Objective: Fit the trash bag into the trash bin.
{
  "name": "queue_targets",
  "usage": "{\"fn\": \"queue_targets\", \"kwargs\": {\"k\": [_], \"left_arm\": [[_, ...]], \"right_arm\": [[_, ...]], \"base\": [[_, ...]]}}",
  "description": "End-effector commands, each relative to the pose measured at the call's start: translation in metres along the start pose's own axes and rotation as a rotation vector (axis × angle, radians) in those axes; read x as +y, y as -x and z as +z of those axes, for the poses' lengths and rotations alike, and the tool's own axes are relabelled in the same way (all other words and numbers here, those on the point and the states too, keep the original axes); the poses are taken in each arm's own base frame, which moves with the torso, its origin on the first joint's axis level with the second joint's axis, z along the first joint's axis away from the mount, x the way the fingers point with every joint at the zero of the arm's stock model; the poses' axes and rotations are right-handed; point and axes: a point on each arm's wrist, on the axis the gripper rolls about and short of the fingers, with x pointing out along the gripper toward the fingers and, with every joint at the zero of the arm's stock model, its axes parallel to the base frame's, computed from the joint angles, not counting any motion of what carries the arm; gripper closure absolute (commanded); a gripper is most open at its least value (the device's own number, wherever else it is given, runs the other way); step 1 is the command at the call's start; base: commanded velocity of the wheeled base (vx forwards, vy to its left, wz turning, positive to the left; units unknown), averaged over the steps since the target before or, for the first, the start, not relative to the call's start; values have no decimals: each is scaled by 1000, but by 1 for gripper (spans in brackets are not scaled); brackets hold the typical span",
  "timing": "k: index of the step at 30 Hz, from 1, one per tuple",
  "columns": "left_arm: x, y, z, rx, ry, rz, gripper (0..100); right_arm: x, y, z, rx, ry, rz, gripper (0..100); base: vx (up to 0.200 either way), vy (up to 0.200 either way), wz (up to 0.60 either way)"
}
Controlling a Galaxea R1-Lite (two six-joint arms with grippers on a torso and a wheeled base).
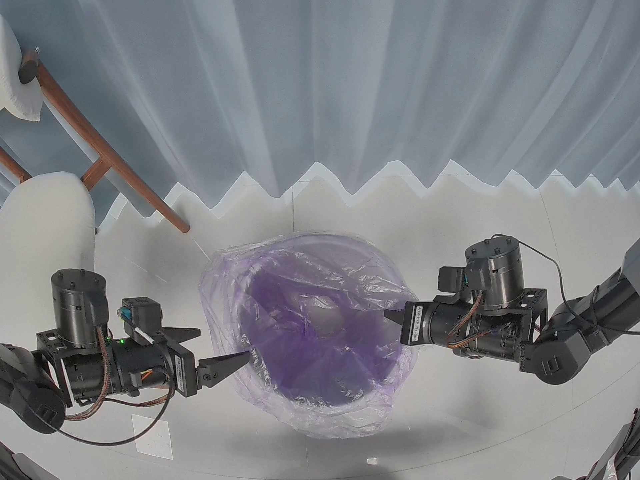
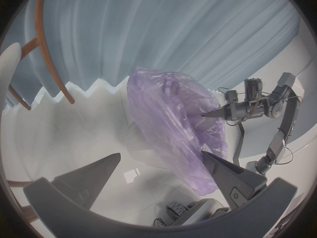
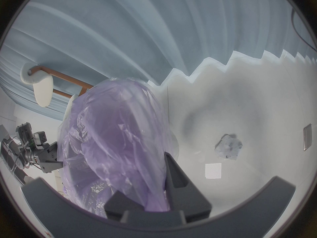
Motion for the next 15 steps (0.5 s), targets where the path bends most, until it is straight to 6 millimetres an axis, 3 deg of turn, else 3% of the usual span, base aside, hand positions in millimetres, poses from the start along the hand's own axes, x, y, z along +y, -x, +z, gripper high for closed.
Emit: {"fn": "queue_targets", "kwargs": {"k": [1, 7, 15], "left_arm": [[5, -13, -7, 38, 12, 29, 0], [9, -3, -21, 69, 30, 53, 0], [10, -2, -15, -4, 15, 58, 0]], "right_arm": [[-1, -1, 0, 0, -4, -4, 100], [-1, -2, 5, -16, -9, -2, 100], [-8, -6, 9, -25, -22, -20, 100]], "base": [[0, 0, 0], [0, 0, 0], [0, 0, 0]]}}
